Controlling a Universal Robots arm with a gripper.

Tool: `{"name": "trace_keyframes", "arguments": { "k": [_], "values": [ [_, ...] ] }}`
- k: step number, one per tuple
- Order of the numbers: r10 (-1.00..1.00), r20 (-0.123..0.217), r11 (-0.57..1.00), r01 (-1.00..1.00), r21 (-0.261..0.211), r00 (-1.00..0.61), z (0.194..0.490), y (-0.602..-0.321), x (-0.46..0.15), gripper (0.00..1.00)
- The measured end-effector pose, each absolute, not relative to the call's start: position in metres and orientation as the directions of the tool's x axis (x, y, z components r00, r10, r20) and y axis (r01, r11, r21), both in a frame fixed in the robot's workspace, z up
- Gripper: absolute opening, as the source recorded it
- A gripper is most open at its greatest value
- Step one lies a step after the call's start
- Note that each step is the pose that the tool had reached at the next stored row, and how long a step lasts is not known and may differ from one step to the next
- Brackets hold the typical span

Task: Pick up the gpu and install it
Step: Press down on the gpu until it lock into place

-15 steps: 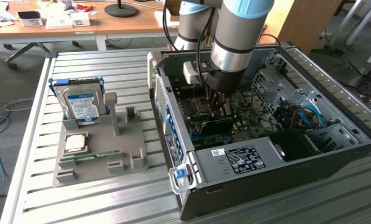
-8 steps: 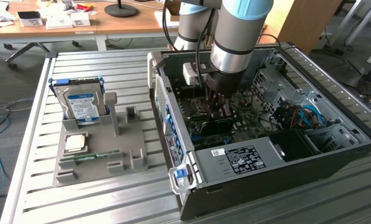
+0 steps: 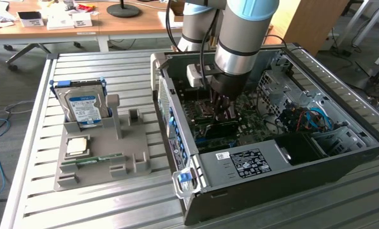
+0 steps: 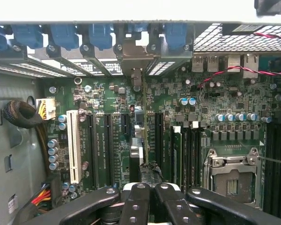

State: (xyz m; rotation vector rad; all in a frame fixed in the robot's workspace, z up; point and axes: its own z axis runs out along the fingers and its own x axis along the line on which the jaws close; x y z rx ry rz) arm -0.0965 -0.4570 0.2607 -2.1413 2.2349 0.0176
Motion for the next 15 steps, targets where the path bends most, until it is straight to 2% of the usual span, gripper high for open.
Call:
{"name": "trace_keyframes", "arguments": {
  "k": [15],
  "values": [
    [-0.998, -0.042, 0.043, -0.999, -0.024, -0.042, 0.2587, -0.457, -0.0965, 0.11]
  ]
}}
